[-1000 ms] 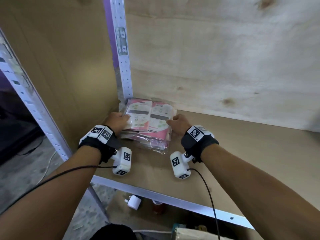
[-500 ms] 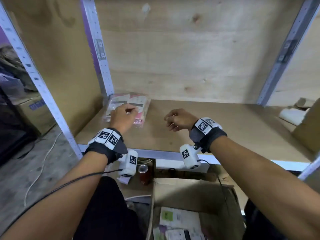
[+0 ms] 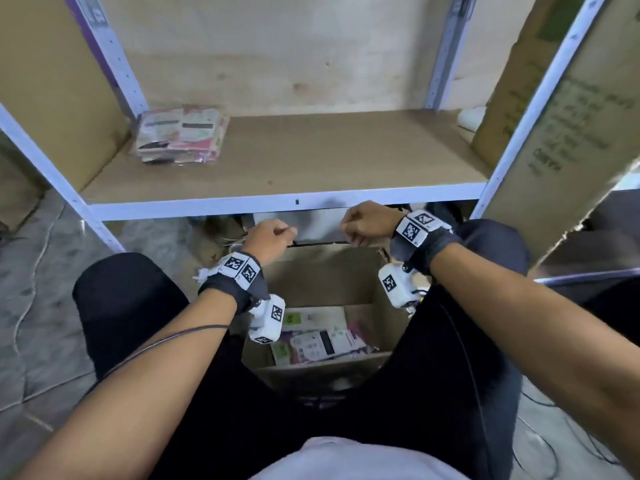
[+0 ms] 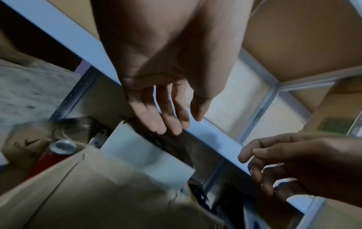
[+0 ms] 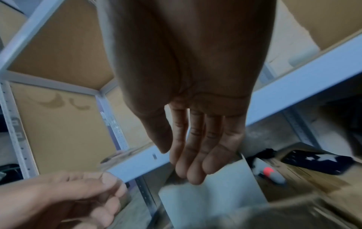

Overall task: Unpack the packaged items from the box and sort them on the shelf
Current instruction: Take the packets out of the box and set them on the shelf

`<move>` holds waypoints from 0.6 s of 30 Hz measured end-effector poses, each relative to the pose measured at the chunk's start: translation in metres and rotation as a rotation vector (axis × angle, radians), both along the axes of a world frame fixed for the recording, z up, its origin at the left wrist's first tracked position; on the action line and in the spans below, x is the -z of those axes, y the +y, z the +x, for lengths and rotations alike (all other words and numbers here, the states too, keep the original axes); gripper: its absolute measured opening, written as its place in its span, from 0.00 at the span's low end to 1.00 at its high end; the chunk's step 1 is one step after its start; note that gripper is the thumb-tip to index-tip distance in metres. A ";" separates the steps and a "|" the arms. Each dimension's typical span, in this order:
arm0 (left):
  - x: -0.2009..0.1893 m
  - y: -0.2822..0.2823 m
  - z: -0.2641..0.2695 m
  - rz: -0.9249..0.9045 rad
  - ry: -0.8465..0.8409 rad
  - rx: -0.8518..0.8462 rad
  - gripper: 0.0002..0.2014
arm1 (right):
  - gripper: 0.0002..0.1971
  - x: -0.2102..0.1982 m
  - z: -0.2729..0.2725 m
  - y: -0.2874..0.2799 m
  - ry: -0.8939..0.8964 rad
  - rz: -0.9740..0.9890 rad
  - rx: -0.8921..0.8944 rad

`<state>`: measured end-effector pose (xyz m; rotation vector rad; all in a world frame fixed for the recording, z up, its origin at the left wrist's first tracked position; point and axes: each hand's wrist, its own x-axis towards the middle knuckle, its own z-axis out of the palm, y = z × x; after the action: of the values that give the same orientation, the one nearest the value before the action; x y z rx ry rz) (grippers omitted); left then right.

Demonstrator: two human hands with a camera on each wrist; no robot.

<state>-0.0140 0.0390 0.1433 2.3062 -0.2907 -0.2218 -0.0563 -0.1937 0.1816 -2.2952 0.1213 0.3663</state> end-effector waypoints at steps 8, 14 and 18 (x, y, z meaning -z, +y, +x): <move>0.079 -0.026 -0.010 0.140 0.259 0.140 0.07 | 0.08 0.097 -0.002 -0.007 0.188 -0.077 -0.049; 0.129 -0.034 0.001 0.231 0.412 0.170 0.13 | 0.07 0.167 0.016 0.005 0.366 -0.038 -0.081; 0.157 -0.029 0.009 0.274 0.518 0.137 0.13 | 0.08 0.203 0.034 0.019 0.481 -0.063 -0.097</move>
<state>-0.0045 0.0095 -0.0139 2.3932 -0.1580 -0.9592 -0.0226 -0.1748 -0.0214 -2.2371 0.2651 0.9723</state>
